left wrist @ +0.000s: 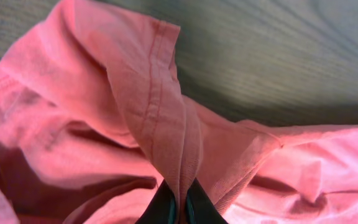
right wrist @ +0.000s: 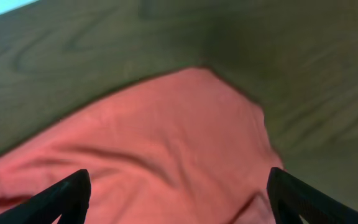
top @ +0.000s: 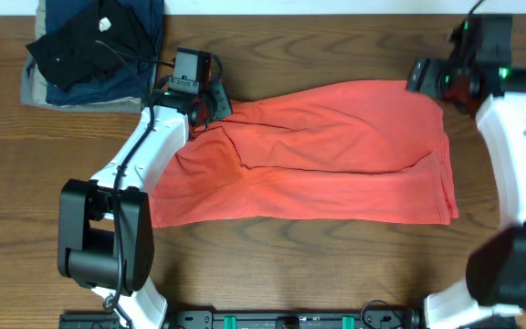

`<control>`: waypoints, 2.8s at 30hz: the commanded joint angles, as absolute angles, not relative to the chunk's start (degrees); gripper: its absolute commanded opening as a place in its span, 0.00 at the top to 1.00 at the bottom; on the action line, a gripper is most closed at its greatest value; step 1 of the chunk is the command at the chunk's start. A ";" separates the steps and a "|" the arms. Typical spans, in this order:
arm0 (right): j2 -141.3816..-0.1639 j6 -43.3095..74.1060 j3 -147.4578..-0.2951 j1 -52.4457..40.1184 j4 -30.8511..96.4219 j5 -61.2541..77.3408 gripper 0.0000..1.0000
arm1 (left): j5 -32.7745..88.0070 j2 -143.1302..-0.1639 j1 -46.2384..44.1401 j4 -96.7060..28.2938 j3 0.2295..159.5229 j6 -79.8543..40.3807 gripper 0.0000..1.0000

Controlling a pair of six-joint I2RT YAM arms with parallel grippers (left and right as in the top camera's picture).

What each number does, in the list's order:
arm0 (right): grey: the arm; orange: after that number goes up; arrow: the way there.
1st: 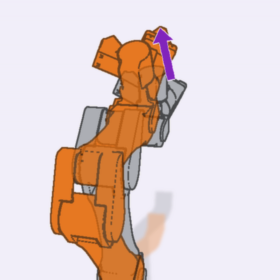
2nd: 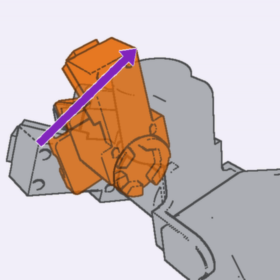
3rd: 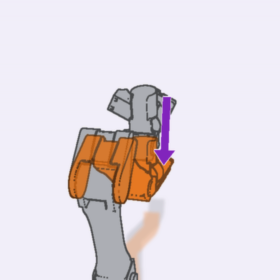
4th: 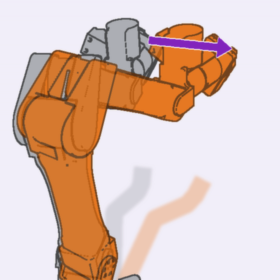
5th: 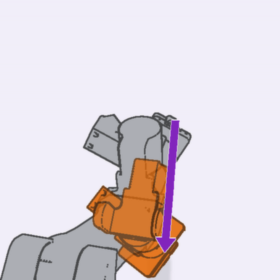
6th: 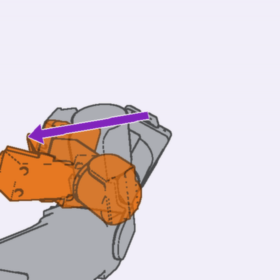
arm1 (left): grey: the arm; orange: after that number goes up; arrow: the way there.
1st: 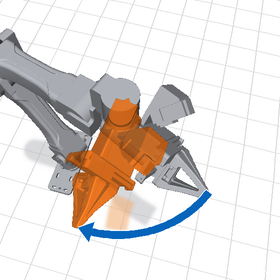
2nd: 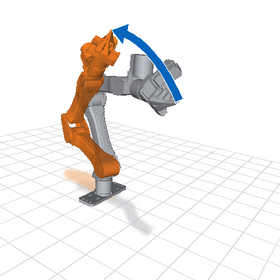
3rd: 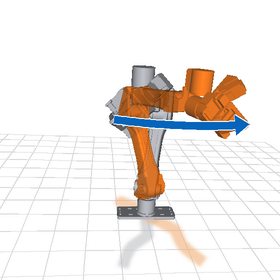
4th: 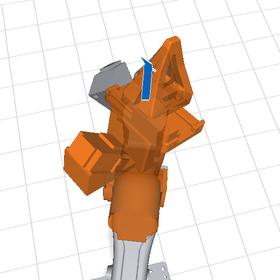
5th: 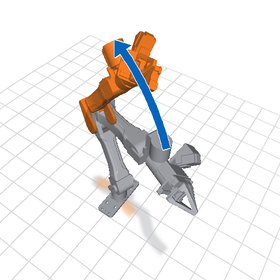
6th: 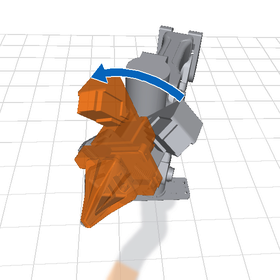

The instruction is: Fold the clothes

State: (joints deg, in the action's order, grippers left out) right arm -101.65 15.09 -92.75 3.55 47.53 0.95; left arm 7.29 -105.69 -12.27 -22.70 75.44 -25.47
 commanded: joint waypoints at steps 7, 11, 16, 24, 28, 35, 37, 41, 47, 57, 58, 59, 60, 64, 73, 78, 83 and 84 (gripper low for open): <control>-124.31 11.40 -113.27 6.61 54.37 -3.55 0.11 | 6.96 -104.75 -12.10 -28.99 75.66 -25.12 0.94; -130.02 9.45 -116.81 8.05 54.98 -3.66 0.12 | 6.96 -104.75 -11.90 -30.22 75.66 -25.12 0.94; -134.30 9.15 -117.36 9.78 54.02 -2.59 0.15 | 6.96 -104.75 -11.90 -30.17 75.66 -25.12 0.94; -138.80 9.26 -117.36 9.76 53.25 0.60 0.18 | 6.96 -104.75 -11.92 -30.22 75.66 -25.12 0.94; -140.07 9.34 -117.34 9.17 52.25 3.40 0.19 | 6.96 -104.75 -11.92 -30.22 75.66 -25.12 0.94; -140.64 9.52 -117.34 8.60 51.59 4.05 0.43 | 6.76 -104.77 -11.90 -30.20 75.66 -25.10 0.94; -140.64 10.41 -117.34 8.60 51.62 3.27 0.54 | 6.76 -104.75 -11.92 -30.13 75.66 -25.10 0.94; -140.59 11.35 -117.38 8.73 51.46 2.76 0.75 | 6.79 -104.73 -11.92 -29.32 75.68 -22.96 0.94; -140.46 13.37 -118.72 9.82 52.97 2.81 0.99 | 6.72 -101.75 -11.90 -28.67 75.68 -21.04 0.94; -136.31 18.46 -121.95 12.12 60.80 3.46 0.99 | 5.91 -91.05 -11.92 -29.78 75.68 -18.20 0.94; -135.70 18.44 -121.95 12.21 61.52 3.46 0.99 | 5.91 -90.67 -11.92 -30.13 75.68 -18.20 0.94; -135.04 18.44 -121.95 12.21 62.35 3.46 0.99 | 5.91 -90.54 -11.92 -30.50 75.68 -18.22 0.94; -134.45 18.44 -121.95 12.21 63.09 3.46 0.99 | 5.91 -90.54 -11.92 -30.92 75.68 -18.22 0.94; -132.49 18.46 -121.95 12.21 66.22 3.46 0.99 | 5.91 -90.56 -11.92 -33.85 75.66 -18.22 0.94; -129.51 19.73 -121.95 12.14 73.93 3.44 0.99 | 5.15 -90.56 -11.92 -41.98 75.50 -18.20 0.93; -128.84 19.70 -121.95 12.36 77.45 2.94 0.99 | 0.36 -90.56 -11.90 -46.52 75.44 -18.28 0.93; -128.84 19.75 -121.93 12.58 81.10 0.34 0.99 | -2.61 -90.61 -11.86 -51.62 75.07 -20.71 0.93; -128.84 19.79 -121.93 12.58 81.89 0.34 0.99 | -2.63 -90.61 -11.86 -52.64 74.94 -20.84 0.93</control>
State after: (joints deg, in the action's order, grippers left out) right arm -130.85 18.90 -120.92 11.75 80.79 2.61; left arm 0.73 -90.54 -12.16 -50.98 75.40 -19.68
